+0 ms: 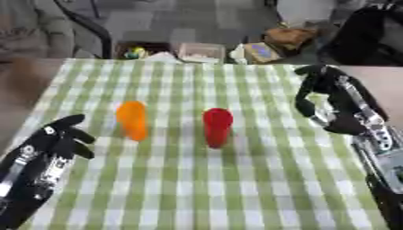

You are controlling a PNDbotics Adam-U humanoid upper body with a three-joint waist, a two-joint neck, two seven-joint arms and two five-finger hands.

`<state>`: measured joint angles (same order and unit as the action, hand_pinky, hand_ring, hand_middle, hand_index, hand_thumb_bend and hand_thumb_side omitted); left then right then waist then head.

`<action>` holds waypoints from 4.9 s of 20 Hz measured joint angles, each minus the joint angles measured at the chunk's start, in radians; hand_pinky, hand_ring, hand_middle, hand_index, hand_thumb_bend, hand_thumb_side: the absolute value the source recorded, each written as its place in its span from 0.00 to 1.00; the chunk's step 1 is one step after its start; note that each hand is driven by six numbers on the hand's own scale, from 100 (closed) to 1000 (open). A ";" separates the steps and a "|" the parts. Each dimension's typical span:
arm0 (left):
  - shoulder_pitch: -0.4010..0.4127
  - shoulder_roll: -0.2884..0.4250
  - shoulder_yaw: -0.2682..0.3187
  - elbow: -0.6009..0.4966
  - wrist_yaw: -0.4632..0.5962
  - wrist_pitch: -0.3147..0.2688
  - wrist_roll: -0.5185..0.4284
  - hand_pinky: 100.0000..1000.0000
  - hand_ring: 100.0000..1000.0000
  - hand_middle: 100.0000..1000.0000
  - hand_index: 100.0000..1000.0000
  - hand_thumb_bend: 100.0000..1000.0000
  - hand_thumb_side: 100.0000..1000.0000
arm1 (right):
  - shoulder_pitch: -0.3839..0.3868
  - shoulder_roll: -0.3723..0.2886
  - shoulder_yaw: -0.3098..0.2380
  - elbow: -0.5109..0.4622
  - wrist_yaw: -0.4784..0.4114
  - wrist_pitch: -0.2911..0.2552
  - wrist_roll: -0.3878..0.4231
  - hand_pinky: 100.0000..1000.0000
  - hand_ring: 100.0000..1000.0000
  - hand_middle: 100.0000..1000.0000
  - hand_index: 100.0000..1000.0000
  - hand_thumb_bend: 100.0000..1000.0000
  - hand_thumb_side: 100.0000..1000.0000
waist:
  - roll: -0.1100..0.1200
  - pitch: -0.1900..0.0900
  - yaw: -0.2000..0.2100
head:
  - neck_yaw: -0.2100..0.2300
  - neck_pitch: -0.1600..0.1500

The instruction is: Pour the contents of one cup into another cup.

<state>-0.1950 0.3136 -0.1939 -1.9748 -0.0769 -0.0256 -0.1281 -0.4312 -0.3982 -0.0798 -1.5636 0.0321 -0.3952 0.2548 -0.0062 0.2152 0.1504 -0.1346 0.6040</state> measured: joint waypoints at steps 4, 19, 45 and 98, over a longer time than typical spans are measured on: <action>0.000 0.000 0.000 0.000 0.000 0.002 0.003 0.60 0.50 0.55 0.87 0.02 0.75 | 0.000 0.000 0.000 0.000 0.000 0.000 0.000 0.41 0.42 0.37 0.78 0.48 0.47 | 0.000 0.000 0.000 | 0.000 0.000; 0.000 0.000 0.000 0.012 0.026 0.018 0.019 0.67 0.53 0.56 0.88 0.78 1.00 | 0.000 0.000 0.000 0.007 0.000 0.005 0.007 0.41 0.42 0.38 0.82 0.50 0.47 | 0.000 0.000 -0.001 | 0.000 -0.007; 0.001 -0.001 0.026 0.005 0.066 0.046 -0.009 0.69 0.64 0.71 0.99 0.48 0.28 | -0.001 0.000 0.000 0.013 0.000 0.005 0.012 0.42 0.44 0.42 0.84 0.58 0.37 | 0.002 -0.001 -0.002 | -0.013 -0.008; -0.457 0.037 -0.084 0.795 -0.018 -0.087 0.283 0.65 0.64 0.72 1.00 0.49 0.38 | -0.023 0.018 0.025 0.025 -0.009 -0.006 0.049 0.42 0.43 0.40 0.85 0.49 0.42 | -0.006 0.035 -0.103 | 0.032 -0.033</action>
<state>-0.6522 0.3502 -0.2780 -1.1803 -0.0949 -0.1125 0.1552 -0.4545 -0.3800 -0.0547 -1.5388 0.0228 -0.4008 0.3039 -0.0122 0.2505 0.0475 -0.1031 0.5707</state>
